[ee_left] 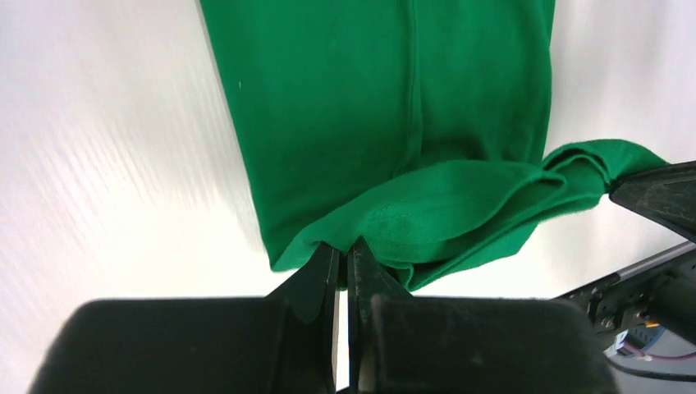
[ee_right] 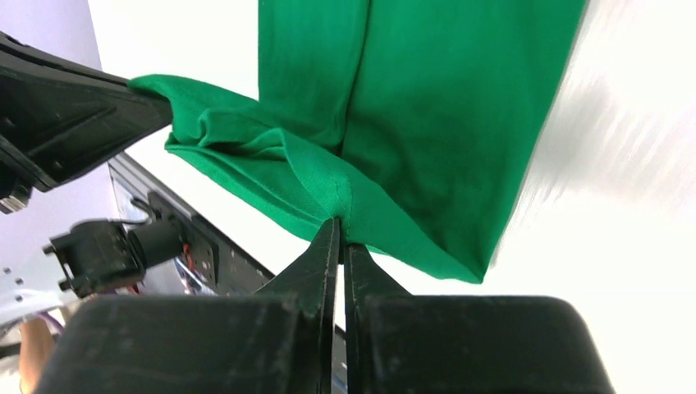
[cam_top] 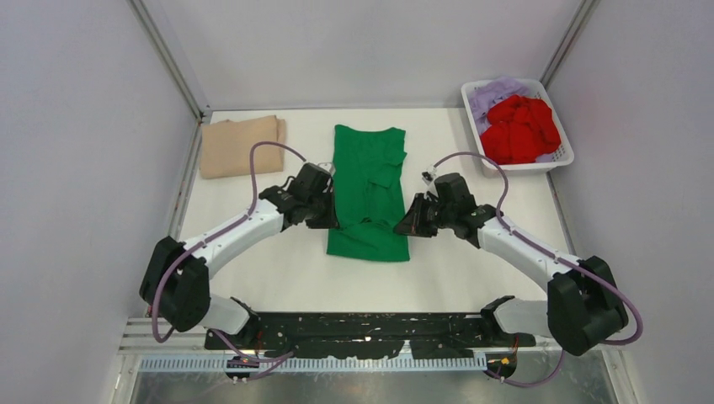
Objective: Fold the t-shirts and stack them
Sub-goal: Fold the folded rectangular tshirt in 1/3 of the way, then grab one side of the 2/3 rectangular tshirt with both arms
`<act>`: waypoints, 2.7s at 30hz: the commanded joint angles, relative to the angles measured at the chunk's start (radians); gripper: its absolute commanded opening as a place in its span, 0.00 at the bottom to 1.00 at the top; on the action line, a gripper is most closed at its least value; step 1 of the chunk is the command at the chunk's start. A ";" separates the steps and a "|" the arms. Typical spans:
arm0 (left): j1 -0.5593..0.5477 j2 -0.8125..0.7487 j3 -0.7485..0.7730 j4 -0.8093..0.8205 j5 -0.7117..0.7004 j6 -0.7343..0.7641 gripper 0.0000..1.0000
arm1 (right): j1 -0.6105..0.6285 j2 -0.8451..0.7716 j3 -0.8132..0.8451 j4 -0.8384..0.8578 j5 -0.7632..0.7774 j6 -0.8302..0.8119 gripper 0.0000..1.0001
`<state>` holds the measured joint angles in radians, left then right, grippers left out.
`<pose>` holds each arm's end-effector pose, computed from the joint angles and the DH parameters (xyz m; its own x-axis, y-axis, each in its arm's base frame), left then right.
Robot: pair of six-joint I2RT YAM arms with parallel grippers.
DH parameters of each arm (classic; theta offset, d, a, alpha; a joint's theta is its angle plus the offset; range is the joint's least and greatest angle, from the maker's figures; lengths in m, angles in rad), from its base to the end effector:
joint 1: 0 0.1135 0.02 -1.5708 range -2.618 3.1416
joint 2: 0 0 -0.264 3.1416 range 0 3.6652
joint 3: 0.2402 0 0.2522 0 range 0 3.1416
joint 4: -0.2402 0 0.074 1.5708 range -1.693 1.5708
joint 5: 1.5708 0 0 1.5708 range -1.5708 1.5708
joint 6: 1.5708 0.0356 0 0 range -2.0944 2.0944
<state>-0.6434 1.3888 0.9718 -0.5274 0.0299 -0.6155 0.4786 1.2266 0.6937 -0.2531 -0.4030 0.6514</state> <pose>0.2272 -0.1717 0.2400 -0.8835 -0.0588 -0.4647 0.1268 0.9250 -0.3582 0.2136 0.1265 0.2137 -0.9054 0.1586 -0.3937 -0.1517 0.7454 0.6491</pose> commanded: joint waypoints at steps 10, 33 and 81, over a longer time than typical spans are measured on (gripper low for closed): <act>0.153 0.284 0.298 -0.004 0.154 0.093 0.00 | -0.127 0.243 0.226 0.128 -0.029 -0.090 0.05; 0.254 0.528 0.545 -0.060 0.219 0.137 0.82 | -0.212 0.536 0.376 0.304 -0.074 -0.052 0.40; 0.204 0.301 -0.122 0.253 0.299 -0.043 0.00 | -0.068 0.284 -0.133 0.334 0.001 -0.083 0.30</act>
<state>-0.4324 1.6855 0.8684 -0.2787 0.3511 -0.6743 0.4023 1.4780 0.5549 0.0738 -0.3946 0.5716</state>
